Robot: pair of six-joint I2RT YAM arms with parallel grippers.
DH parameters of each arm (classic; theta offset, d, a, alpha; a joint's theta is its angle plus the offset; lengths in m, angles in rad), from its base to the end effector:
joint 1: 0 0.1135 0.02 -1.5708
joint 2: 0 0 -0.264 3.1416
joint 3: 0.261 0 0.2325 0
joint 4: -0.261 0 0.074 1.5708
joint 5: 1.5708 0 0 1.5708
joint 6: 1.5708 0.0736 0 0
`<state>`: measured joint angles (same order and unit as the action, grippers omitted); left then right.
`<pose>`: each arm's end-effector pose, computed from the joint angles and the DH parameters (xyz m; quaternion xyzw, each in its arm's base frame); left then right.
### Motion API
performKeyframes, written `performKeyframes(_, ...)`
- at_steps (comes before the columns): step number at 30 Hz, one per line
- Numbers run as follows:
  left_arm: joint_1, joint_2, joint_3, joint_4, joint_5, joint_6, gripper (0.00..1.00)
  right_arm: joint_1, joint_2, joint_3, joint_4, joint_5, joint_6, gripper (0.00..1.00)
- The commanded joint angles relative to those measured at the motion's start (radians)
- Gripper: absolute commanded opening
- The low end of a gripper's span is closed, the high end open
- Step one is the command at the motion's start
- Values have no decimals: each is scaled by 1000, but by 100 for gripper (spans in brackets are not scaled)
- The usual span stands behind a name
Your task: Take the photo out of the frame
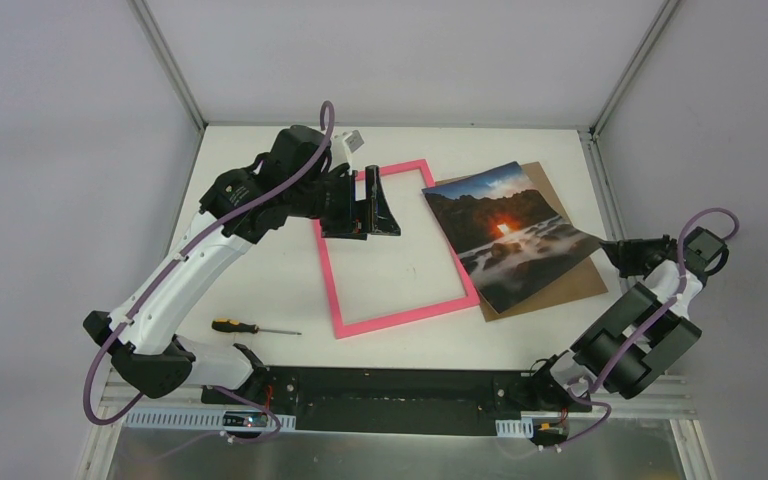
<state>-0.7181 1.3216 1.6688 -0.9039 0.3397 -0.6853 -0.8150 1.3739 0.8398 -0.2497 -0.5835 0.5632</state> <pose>0.1853 -0.1944 0.4264 0.0962 0.8601 -0.4218 0.2702 0.2271 -0.1819 0.2141 0.4773 0.7528 0.2174 0.3977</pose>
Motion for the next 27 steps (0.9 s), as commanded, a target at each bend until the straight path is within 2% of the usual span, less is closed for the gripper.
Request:
performKeyframes(1, 15, -12, -10, 0, 28, 3, 80, -24, -30, -13, 39, -2, 1, 0)
performKeyframes(10, 23, -32, -19, -11, 33, 9, 80, -77, -140, -99, 37, 46, -1, 0)
performKeyframes(23, 34, -36, -35, -15, 51, 15, 80, -121, -124, -116, 81, 56, 37, 0)
performKeyframes(27, 36, -33, -37, -15, 53, 14, 80, -107, -103, -110, 87, 26, 5, 0)
